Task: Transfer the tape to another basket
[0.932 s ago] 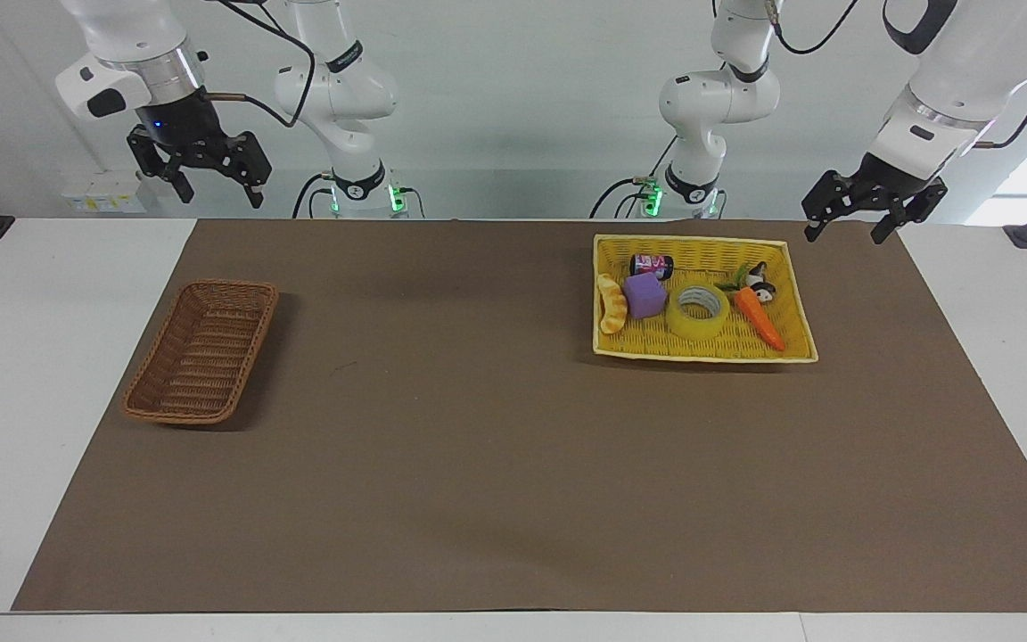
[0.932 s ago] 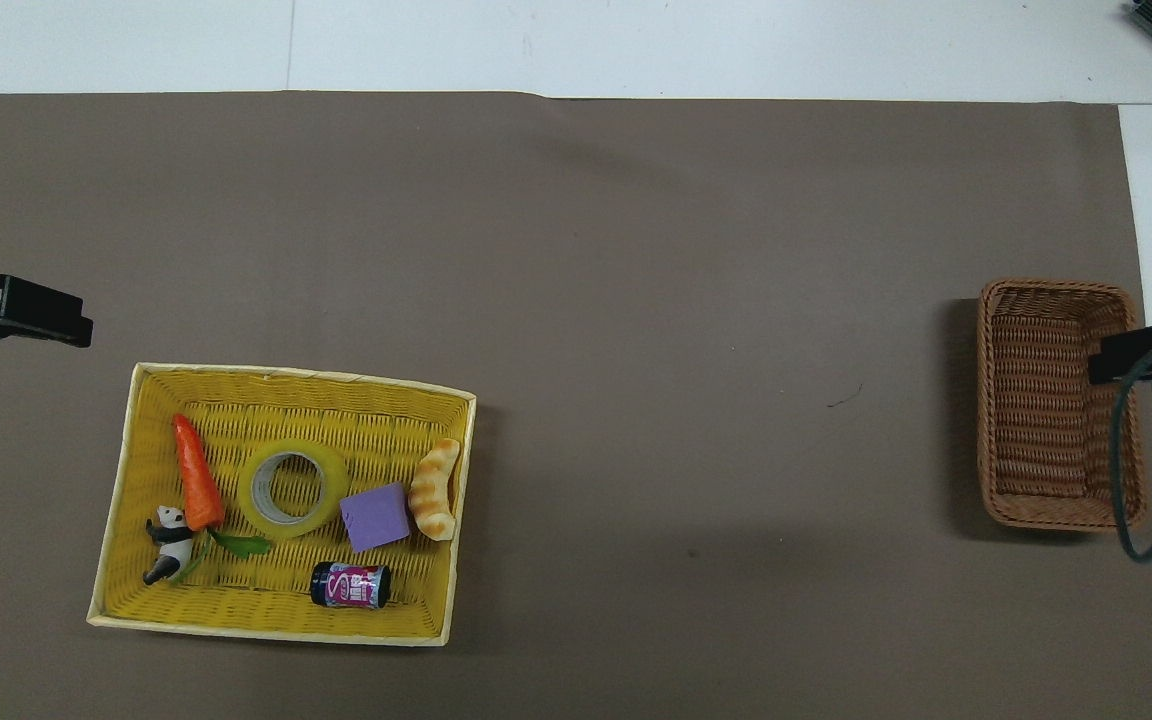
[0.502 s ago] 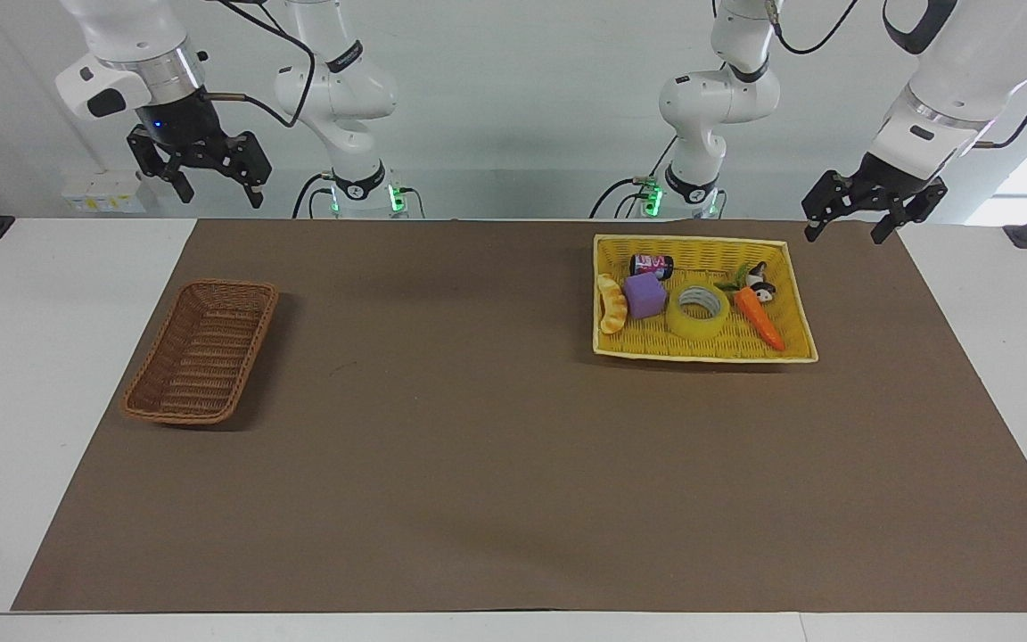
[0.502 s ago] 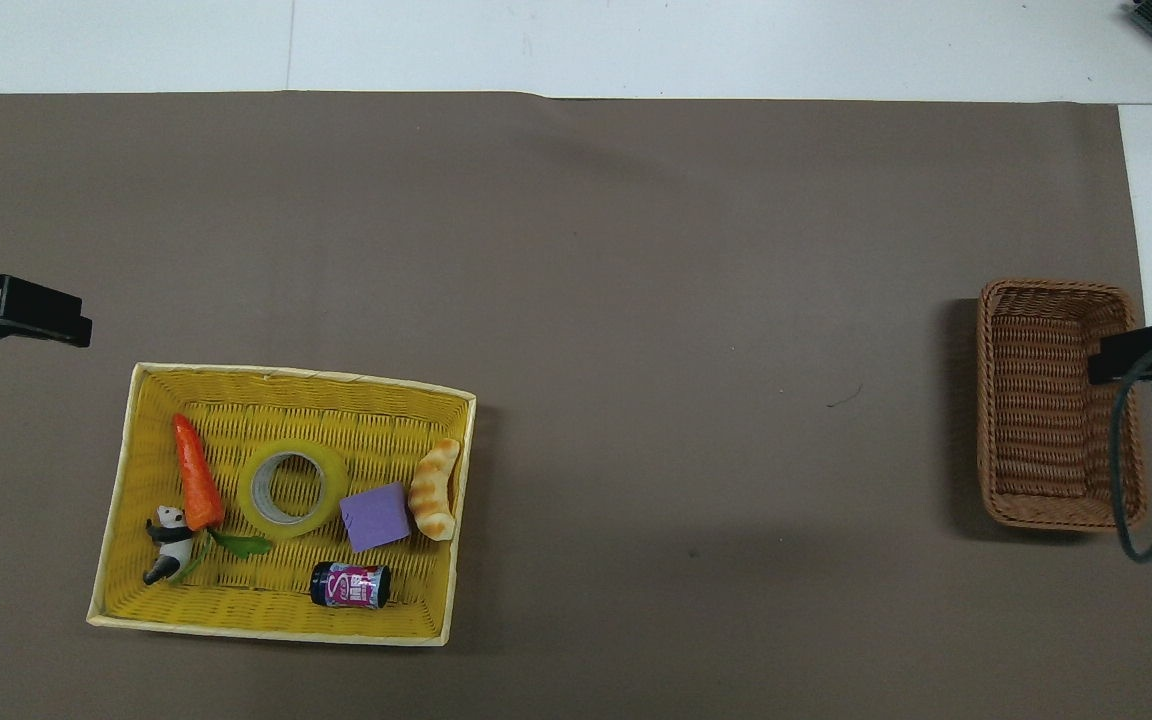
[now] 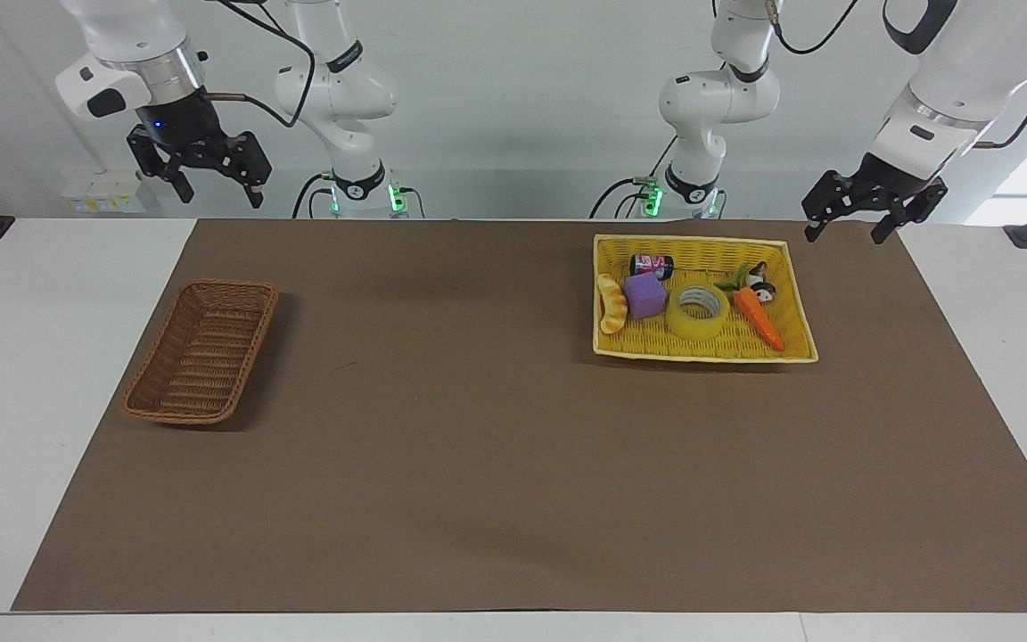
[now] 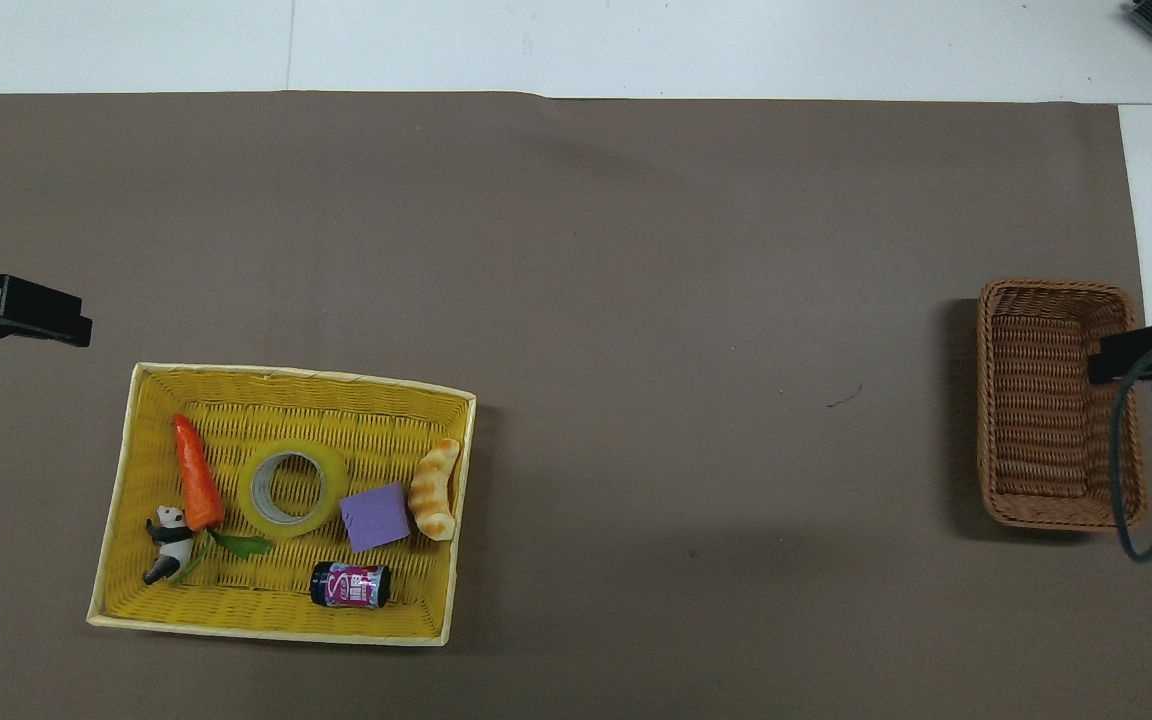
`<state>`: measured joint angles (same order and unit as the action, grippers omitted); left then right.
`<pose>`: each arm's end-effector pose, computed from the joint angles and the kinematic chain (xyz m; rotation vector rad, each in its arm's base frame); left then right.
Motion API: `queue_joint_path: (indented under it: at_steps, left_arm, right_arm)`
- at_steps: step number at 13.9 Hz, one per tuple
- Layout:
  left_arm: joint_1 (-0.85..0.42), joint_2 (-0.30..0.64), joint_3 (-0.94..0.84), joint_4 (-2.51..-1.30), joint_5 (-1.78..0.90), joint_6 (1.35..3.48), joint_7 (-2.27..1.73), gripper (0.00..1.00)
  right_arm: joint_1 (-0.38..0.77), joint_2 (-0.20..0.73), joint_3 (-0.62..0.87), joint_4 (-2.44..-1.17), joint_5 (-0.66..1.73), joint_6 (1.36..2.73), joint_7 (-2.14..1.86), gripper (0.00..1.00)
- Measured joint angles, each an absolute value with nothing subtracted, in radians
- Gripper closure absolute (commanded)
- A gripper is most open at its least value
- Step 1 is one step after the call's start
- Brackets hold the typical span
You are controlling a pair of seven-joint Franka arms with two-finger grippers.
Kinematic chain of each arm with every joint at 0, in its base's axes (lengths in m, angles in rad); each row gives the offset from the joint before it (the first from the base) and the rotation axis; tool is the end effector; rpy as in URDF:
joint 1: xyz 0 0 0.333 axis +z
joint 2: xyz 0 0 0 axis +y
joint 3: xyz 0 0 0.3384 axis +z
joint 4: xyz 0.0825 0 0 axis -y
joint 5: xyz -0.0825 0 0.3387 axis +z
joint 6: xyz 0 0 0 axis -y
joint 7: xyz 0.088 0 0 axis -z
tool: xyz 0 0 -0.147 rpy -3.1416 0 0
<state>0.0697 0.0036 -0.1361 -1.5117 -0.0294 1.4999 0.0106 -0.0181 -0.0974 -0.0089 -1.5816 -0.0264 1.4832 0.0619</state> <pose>0.5016 -0.0377 0.6240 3.1097 -0.1227 -0.0252 0.4671 -0.0169 0.6423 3.1129 -0.1420 -0.0009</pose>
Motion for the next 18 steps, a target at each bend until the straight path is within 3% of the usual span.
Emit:
queue_joint_path:
  at_steps: [18]
  left_arm:
    - [0.033, -0.02, -0.163, -1.54, -0.03, 1.499, -0.052, 0.0]
  right_arm:
    - [-0.018, -0.097, -0.009, -1.582, -0.026, 1.483, 0.062, 0.0]
